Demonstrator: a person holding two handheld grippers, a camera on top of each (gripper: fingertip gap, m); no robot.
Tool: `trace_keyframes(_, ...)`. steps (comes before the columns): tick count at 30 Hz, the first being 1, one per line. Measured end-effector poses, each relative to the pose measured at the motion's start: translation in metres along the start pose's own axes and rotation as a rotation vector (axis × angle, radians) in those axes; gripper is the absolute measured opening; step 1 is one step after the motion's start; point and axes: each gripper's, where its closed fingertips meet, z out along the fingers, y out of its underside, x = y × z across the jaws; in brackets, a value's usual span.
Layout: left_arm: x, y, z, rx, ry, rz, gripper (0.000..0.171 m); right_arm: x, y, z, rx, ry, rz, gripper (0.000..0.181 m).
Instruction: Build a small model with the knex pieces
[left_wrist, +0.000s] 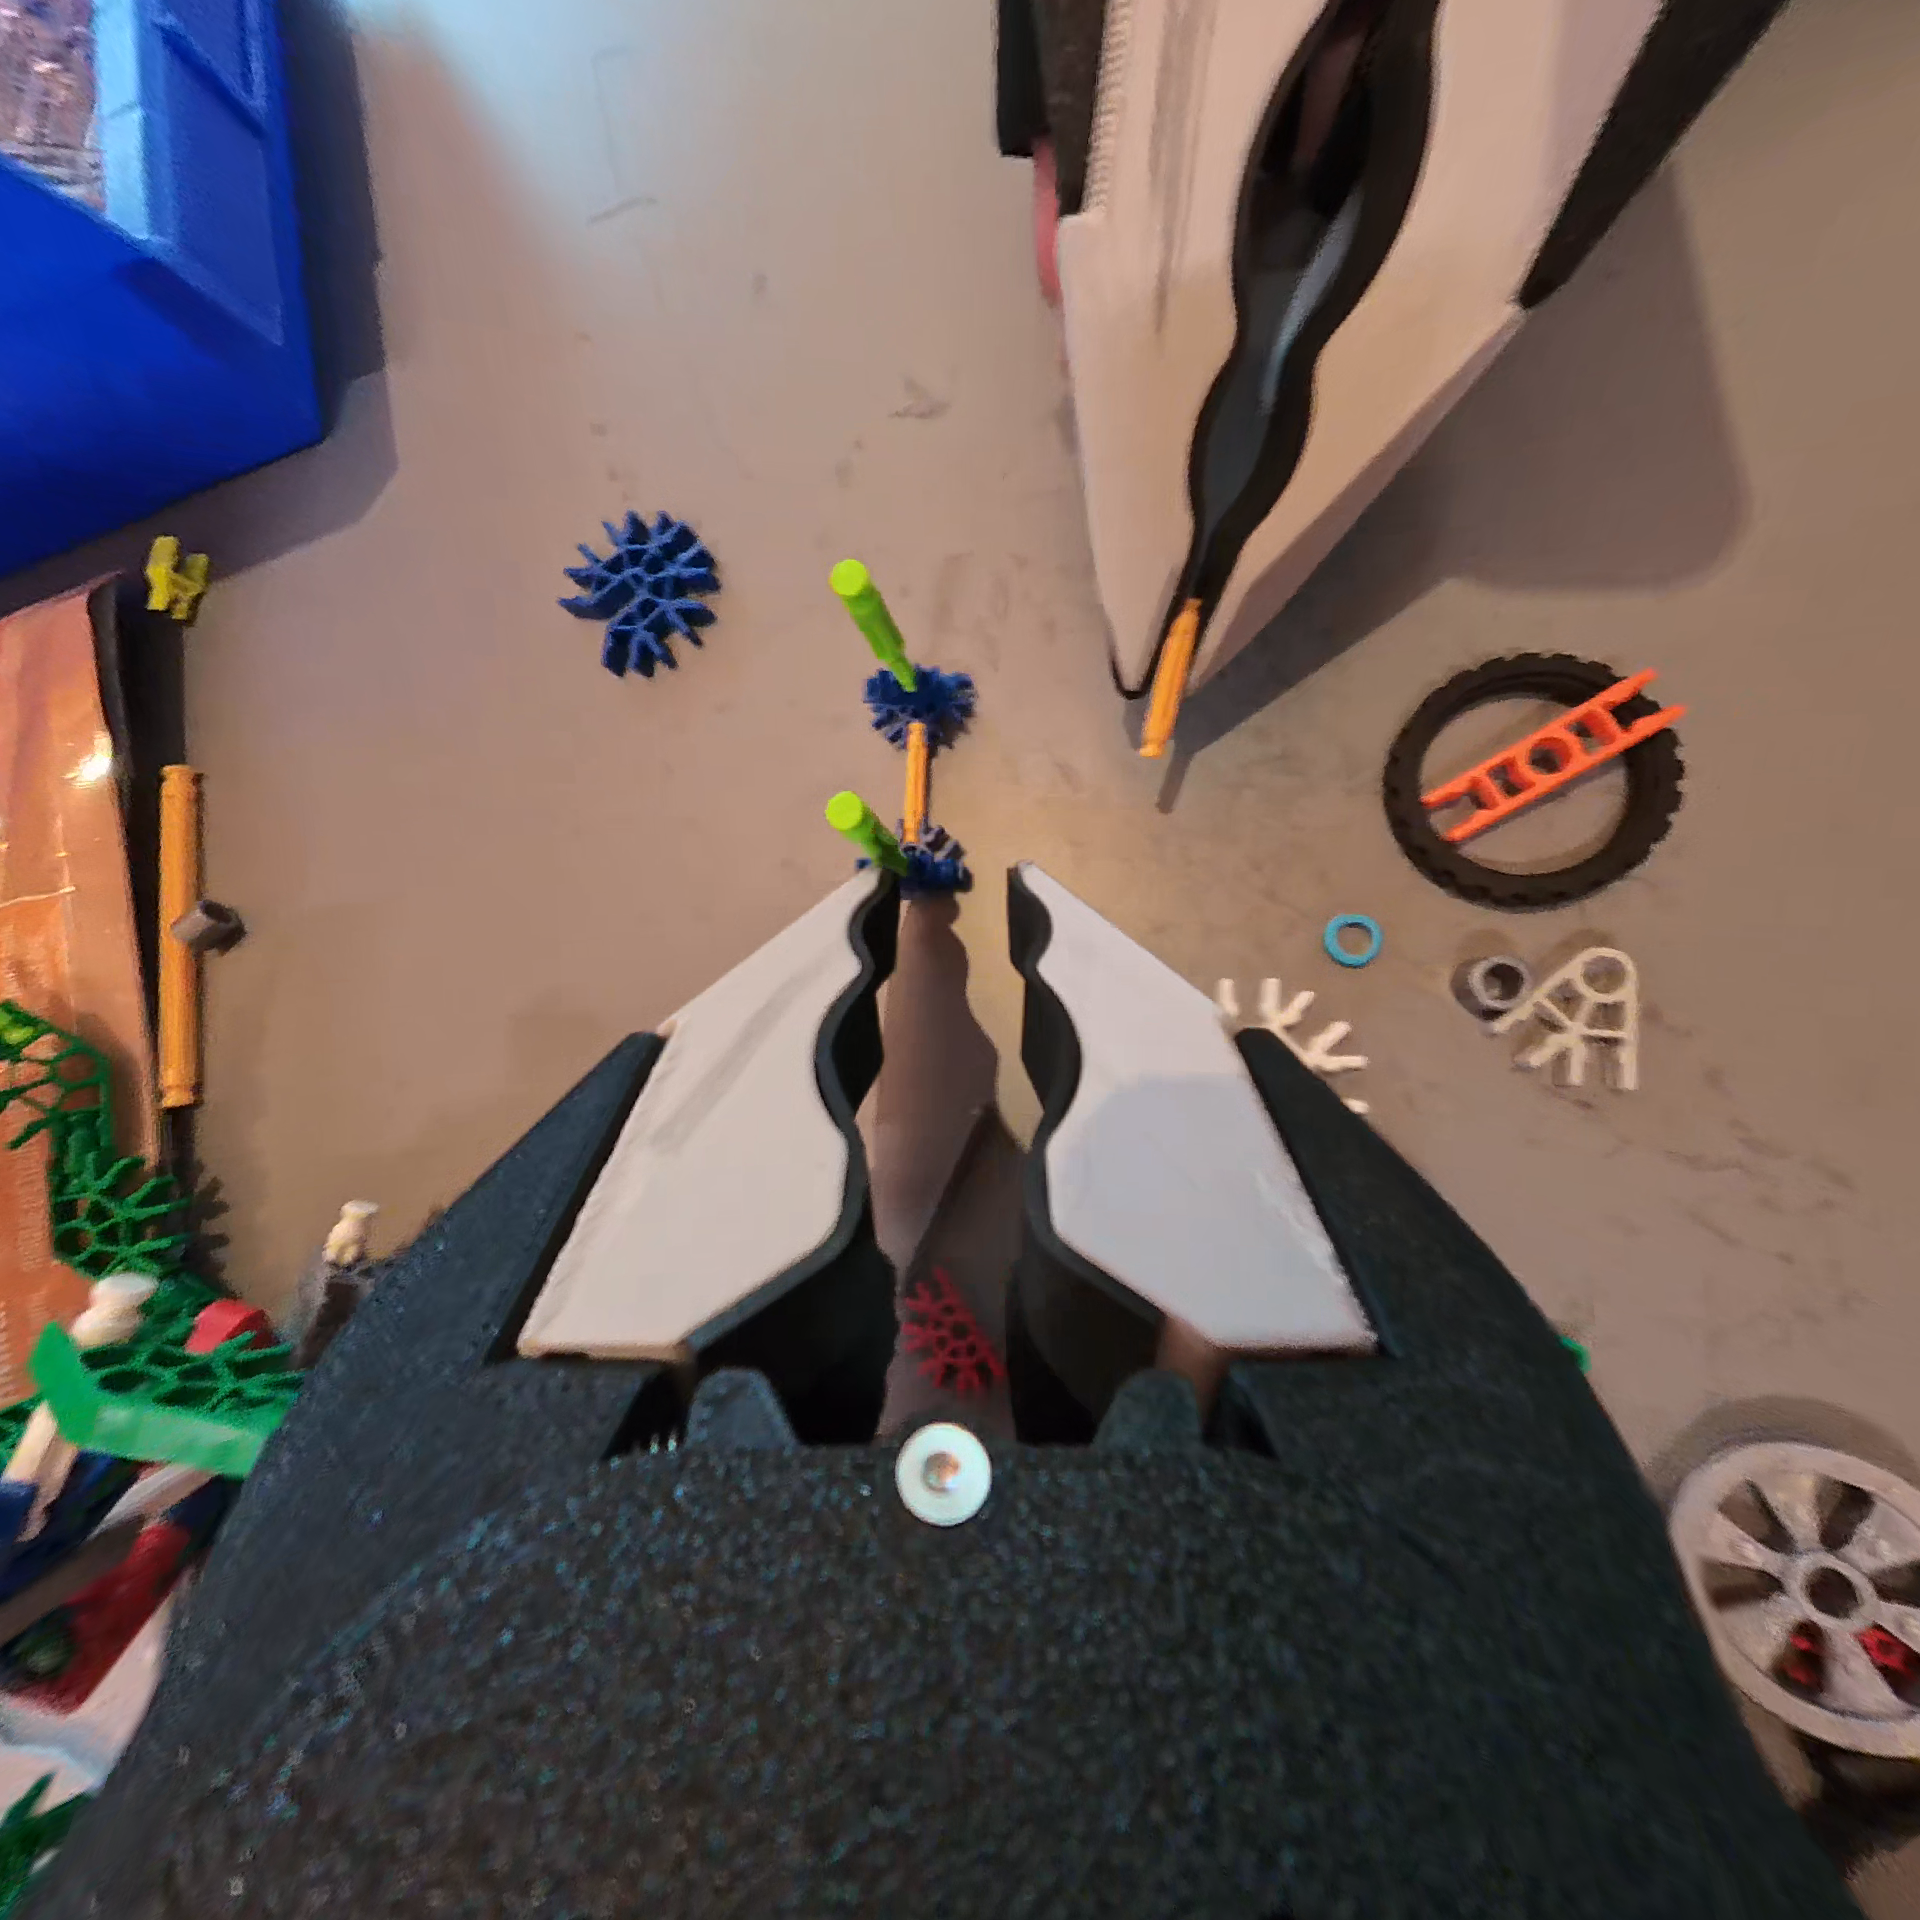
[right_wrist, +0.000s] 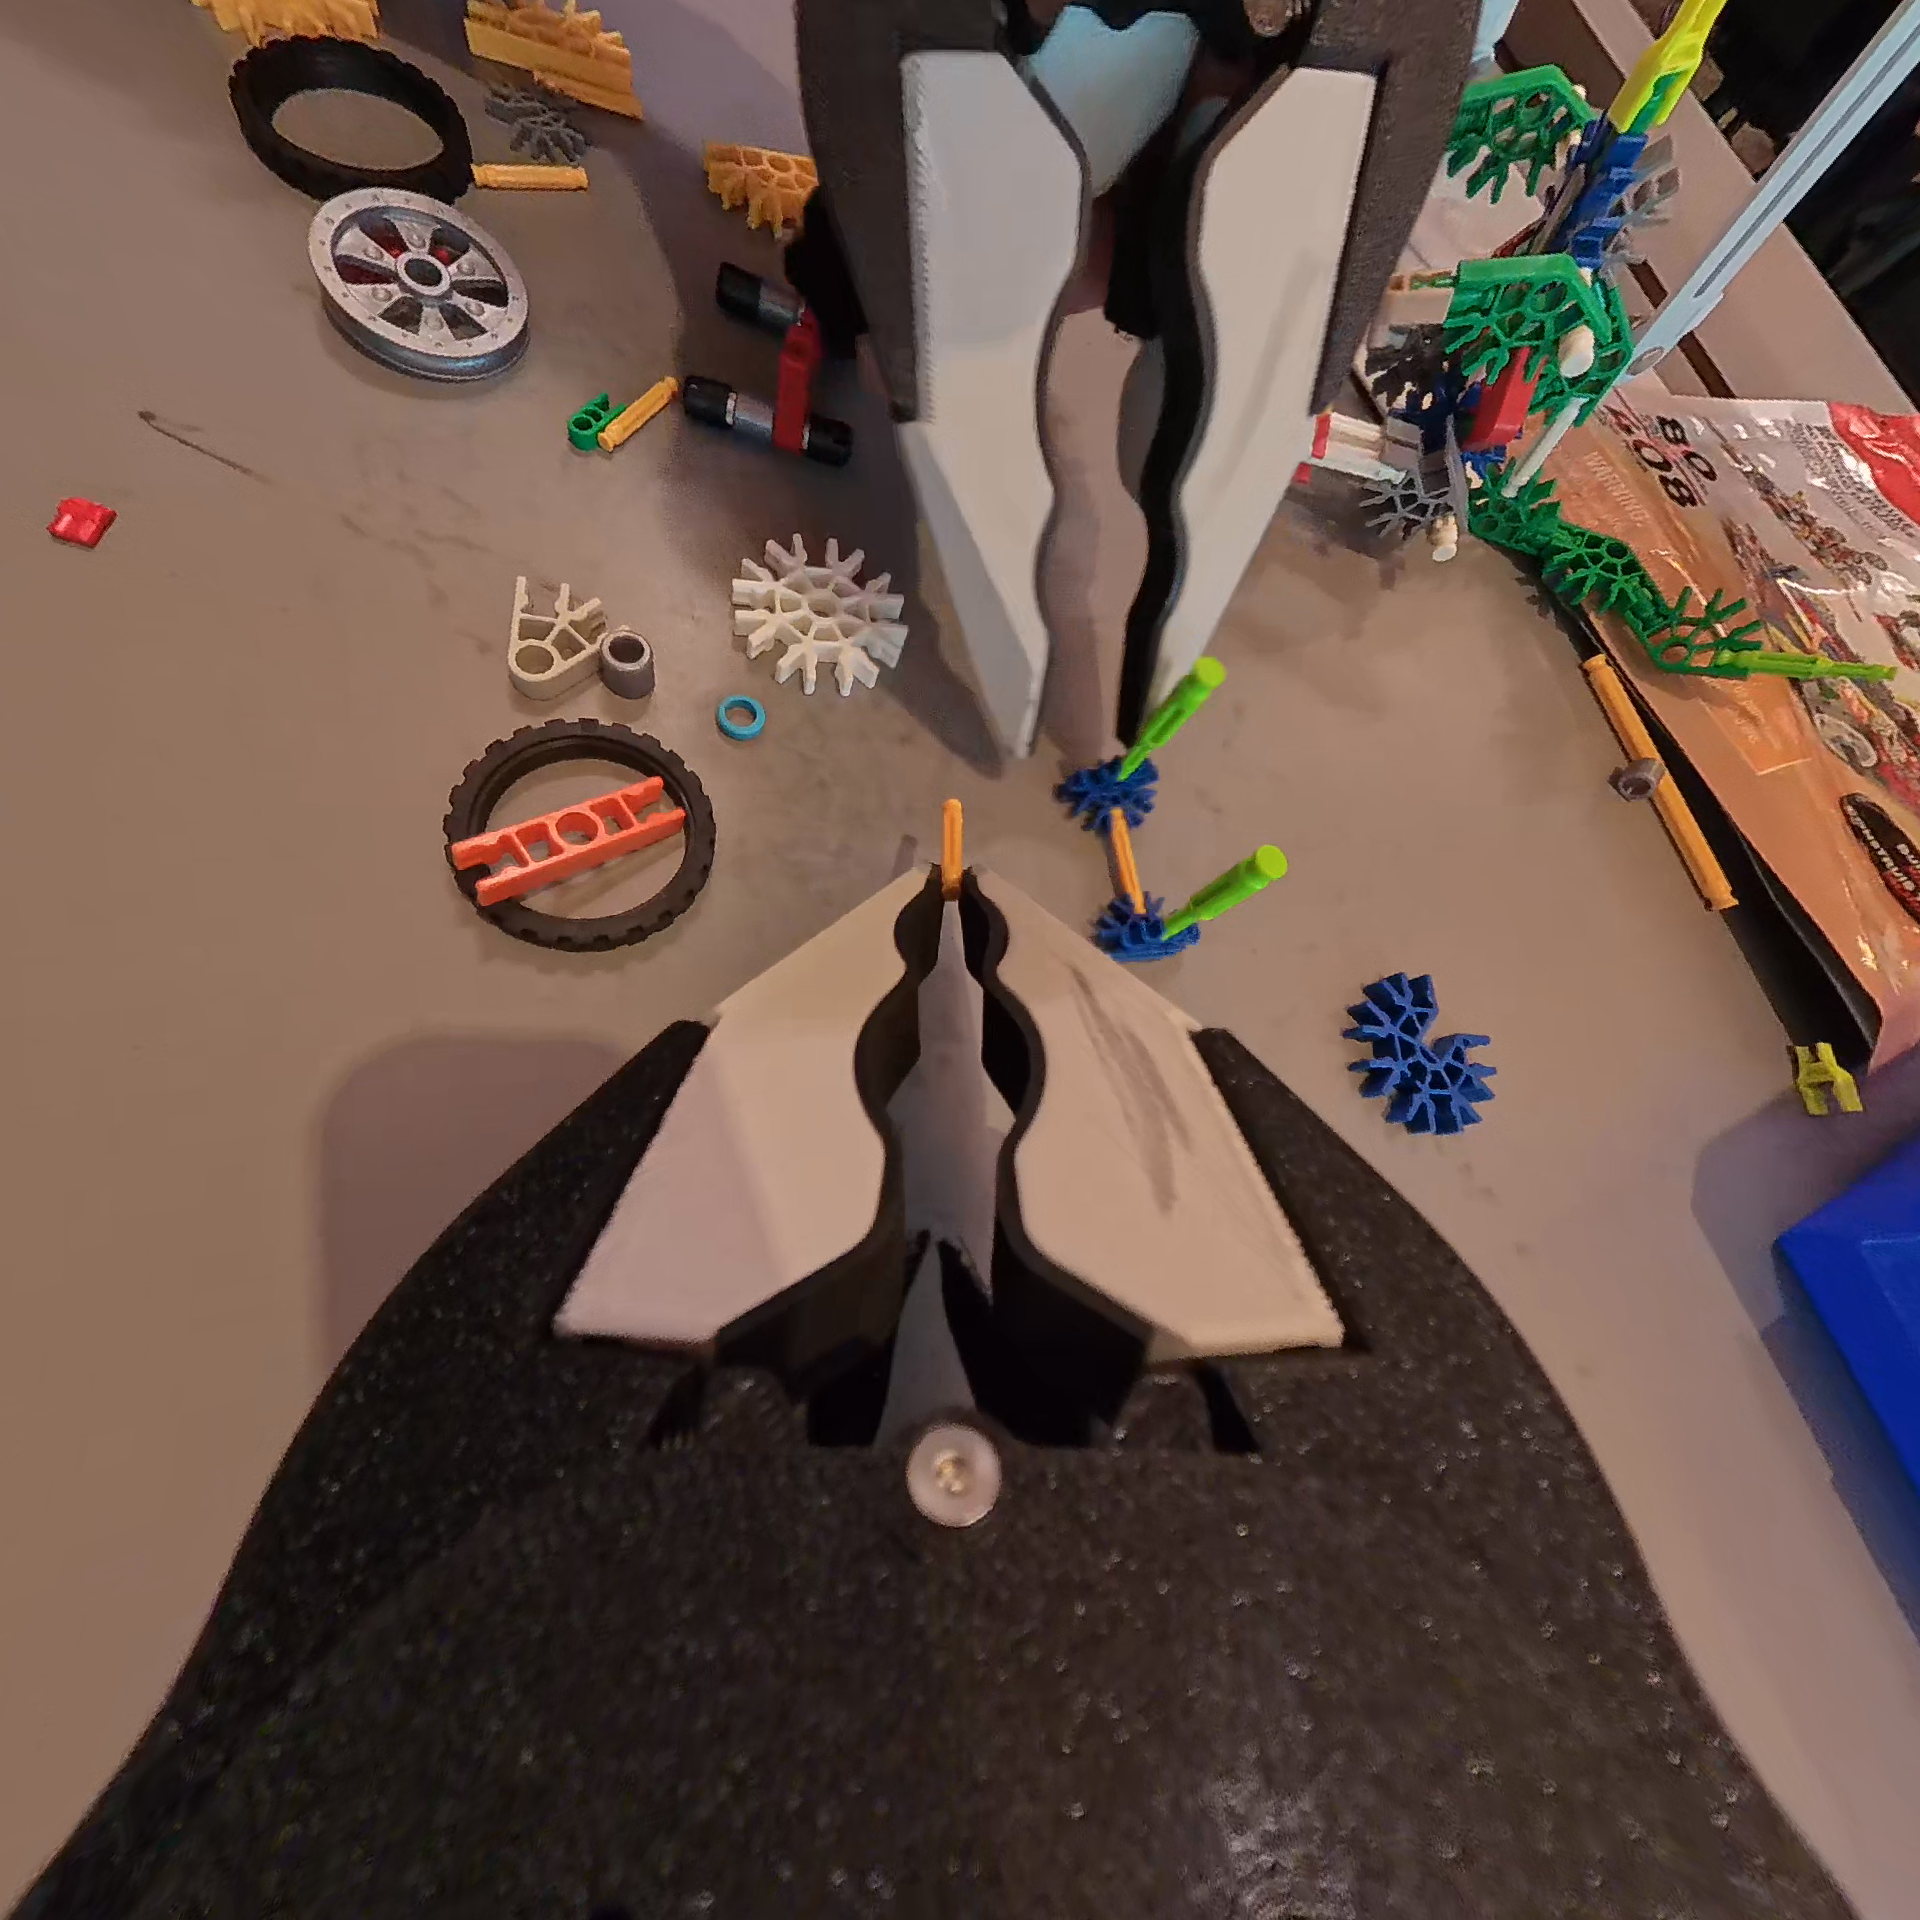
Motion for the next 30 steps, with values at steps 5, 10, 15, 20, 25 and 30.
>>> trace_keyframes(5,0.024,-0.009,-0.006,0.023,0.09,0.039,0.019,0.001,0.001,0.0,-0.002,0.004,0.004,0.002)
trace_keyframes(10,0.001,0.0,-0.008,-0.005,0.009,0.018,0.023,0.003,0.002,-0.001,-0.006,0.012,0.013,0.002)
trace_keyframes(15,0.002,0.0,0.002,0.0,0.003,0.045,0.023,0.003,0.003,0.0,-0.01,0.012,0.015,0.002)
trace_keyframes(20,0.003,0.002,0.007,-0.011,-0.001,0.057,0.023,0.003,0.005,0.0,-0.019,0.013,0.012,0.002)
trace_keyframes(25,0.004,0.002,0.009,-0.012,0.003,0.059,0.019,0.003,0.006,0.0,-0.028,0.015,0.01,0.002)
trace_keyframes(30,0.008,0.001,0.009,-0.017,0.012,0.069,0.012,0.004,0.007,0.0,-0.033,0.017,0.01,0.002)
